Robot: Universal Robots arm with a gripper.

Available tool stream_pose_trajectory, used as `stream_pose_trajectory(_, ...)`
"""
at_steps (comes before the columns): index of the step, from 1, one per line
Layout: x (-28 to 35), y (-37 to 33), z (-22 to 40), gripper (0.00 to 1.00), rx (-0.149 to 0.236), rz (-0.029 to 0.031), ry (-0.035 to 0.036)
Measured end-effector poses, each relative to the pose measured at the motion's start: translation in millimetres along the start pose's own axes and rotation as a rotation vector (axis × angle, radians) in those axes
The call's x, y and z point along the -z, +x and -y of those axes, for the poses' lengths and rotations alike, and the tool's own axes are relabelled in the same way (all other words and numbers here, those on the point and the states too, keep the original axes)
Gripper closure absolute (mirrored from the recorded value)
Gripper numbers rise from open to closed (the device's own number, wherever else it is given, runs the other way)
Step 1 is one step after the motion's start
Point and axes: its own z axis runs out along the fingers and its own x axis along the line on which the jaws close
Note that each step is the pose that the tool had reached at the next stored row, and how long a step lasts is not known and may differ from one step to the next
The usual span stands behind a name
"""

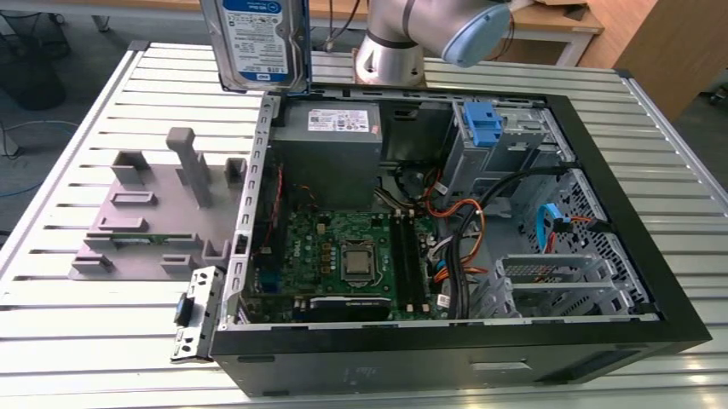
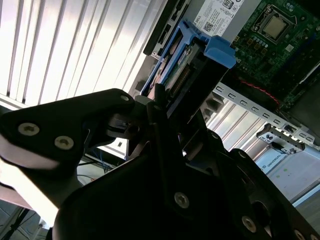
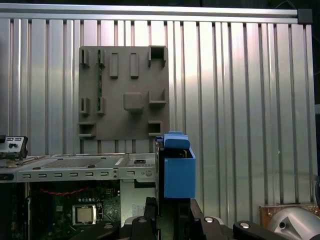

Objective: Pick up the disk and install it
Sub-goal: 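Pick up the disk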

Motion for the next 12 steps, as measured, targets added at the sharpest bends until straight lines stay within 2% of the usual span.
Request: stream_pose_trajectory(12,0.1,-0.1,4.0,0.65,0.0,0.0,0.0)
